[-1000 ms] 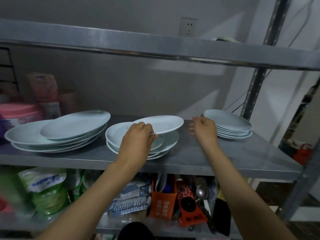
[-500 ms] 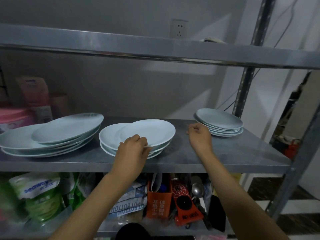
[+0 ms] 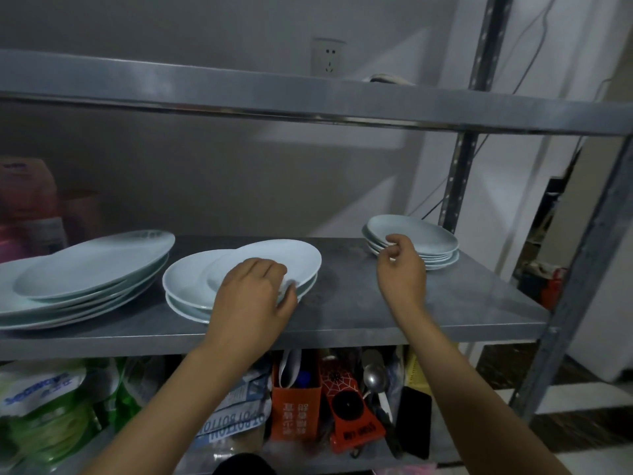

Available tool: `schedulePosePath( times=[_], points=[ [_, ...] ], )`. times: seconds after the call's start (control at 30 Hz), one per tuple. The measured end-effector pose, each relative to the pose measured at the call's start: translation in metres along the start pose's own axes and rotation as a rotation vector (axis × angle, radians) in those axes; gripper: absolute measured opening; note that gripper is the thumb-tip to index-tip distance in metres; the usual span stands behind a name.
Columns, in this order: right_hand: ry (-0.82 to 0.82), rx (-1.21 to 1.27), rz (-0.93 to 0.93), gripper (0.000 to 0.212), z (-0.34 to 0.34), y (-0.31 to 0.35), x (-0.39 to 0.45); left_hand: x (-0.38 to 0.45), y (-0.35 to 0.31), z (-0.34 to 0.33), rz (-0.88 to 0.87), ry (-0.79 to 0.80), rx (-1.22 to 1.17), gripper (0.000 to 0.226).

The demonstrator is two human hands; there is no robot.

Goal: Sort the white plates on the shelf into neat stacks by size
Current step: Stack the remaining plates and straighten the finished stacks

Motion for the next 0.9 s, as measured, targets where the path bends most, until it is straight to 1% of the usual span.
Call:
schedulePosePath(
  times=[0.13,0.23,0.37,0.5,0.6,0.67,0.77,0.83,0.9],
  points=[
    [-0.101,-0.125,0.125,0.037,0.002,-0.016,0.027,0.019,-0.023,-0.009,-0.098,-0.087,-0.093,0.015],
    [-0.128,-0.234,0.189,0.047,0.001,-0.032,0.047,0.035,-0.038,-0.026,-0.143,-0.076,-0.145,0.027],
    [-0.084,-0.392,0.169,0.052,-0.005,-0.052,0.07,0.05,-0.06,-0.051,-0.178,-0.036,-0.201,0.038],
    [-0.007,-0.556,0.145,0.049,-0.021,-0.068,0.076,0.059,-0.084,-0.084,-0.273,0.034,-0.26,0.04],
    [-0.053,-0.552,0.118,0.049,-0.021,-0.073,0.077,0.065,-0.088,-0.111,-0.252,0.063,-0.321,0.037],
    [-0.087,-0.549,0.127,0.043,-0.019,-0.073,0.077,0.073,-0.088,-0.129,-0.227,0.093,-0.323,0.034],
    [-0.113,-0.517,0.061,0.035,-0.013,-0.072,0.078,0.093,-0.09,-0.148,-0.196,0.112,-0.319,0.031],
    [-0.144,-0.449,0.051,0.035,-0.008,-0.07,0.078,0.104,-0.088,-0.156,-0.149,0.09,-0.326,0.033],
    [-0.175,-0.374,0.054,0.032,-0.003,-0.069,0.08,0.105,-0.084,-0.165,-0.106,0.082,-0.324,0.04]
  ],
)
Point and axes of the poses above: each hand's wrist, its own x-axis towards the middle knuckle, its own z-axis out of the back of the hand, y = z × x, the point moved 5 cm from there along x, towards the middle knuckle, and after that the axes turned 12 degrees about -z, right-handed, at the moved point
